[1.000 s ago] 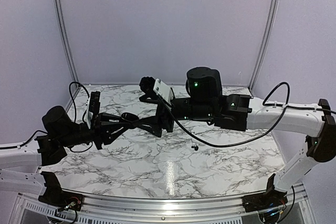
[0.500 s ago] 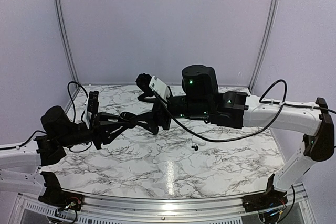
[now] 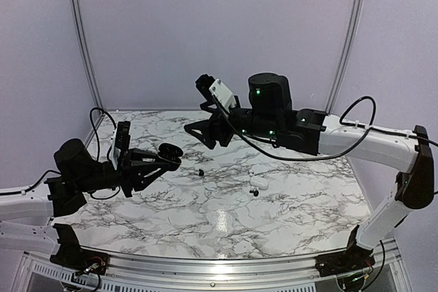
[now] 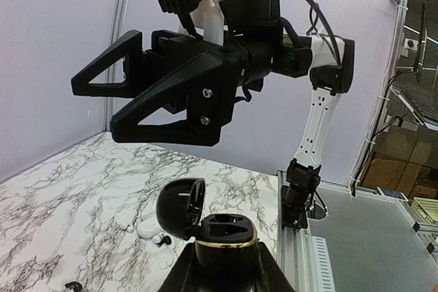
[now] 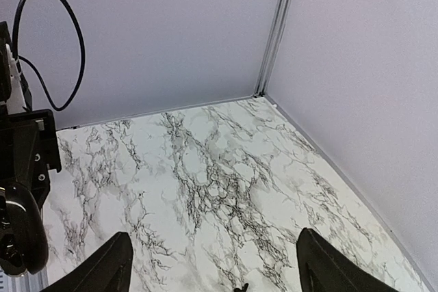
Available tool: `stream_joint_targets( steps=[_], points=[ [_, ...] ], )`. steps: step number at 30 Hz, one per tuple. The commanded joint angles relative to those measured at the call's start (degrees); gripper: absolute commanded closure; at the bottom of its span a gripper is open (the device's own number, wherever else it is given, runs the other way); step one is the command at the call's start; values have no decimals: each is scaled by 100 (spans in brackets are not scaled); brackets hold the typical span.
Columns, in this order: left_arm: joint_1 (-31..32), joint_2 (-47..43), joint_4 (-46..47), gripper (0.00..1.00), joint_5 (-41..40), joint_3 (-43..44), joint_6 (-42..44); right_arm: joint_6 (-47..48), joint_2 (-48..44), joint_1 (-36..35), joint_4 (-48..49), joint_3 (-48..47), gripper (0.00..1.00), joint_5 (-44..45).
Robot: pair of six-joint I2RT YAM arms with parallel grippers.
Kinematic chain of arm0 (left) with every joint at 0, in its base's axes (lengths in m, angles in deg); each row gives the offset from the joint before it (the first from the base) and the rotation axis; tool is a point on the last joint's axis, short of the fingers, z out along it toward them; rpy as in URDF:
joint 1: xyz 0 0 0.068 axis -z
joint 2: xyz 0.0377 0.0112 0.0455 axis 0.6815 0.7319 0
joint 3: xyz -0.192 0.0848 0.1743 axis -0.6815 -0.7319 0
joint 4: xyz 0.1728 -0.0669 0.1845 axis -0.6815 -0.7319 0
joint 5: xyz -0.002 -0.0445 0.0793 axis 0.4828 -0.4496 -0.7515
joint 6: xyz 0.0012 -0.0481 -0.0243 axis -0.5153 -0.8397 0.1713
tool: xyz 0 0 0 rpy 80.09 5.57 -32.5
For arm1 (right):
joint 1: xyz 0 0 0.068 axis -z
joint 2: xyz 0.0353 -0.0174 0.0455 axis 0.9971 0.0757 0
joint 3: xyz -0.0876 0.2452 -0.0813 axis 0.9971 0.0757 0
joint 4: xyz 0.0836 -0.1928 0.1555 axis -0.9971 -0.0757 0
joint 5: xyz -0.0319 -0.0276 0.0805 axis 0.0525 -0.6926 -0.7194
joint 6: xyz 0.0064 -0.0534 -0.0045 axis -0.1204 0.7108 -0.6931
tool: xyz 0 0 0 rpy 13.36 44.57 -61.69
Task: Insert the wireless bluetooth earbuds into the charging case
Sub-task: Open the charging case, then pick up the right earbud from the center of the board.
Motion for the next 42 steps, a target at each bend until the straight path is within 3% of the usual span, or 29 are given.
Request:
stream_joint_targets(
  steps=[1, 7, 10, 13, 20, 32, 42],
  points=[
    [10, -85, 206, 96, -46, -45, -47, 33, -123, -25, 16, -168, 18, -148],
    [12, -151, 206, 96, -91, -119, 47, 93, -546, -25, 123, 134, 18, -1557],
    [7, -182, 200, 96, -131, -129, 115, 36, -506, -29, 21, 87, 18, -1811],
    [-8, -175, 193, 96, -248, -132, 78, -148, -458, 61, -58, 158, 19, -1468],
    [-159, -217, 180, 97, -752, -321, -141, -850, 208, 1176, -184, 382, 31, -1579],
    [-283, -254, 266, 97, -1465, -552, -212, -1346, 772, 1559, -20, 1346, 41, -1291],
    [-371, -359, 409, 97, -1612, -688, -291, -1714, 1845, 1423, 563, 1104, 48, -1218]
  ],
)
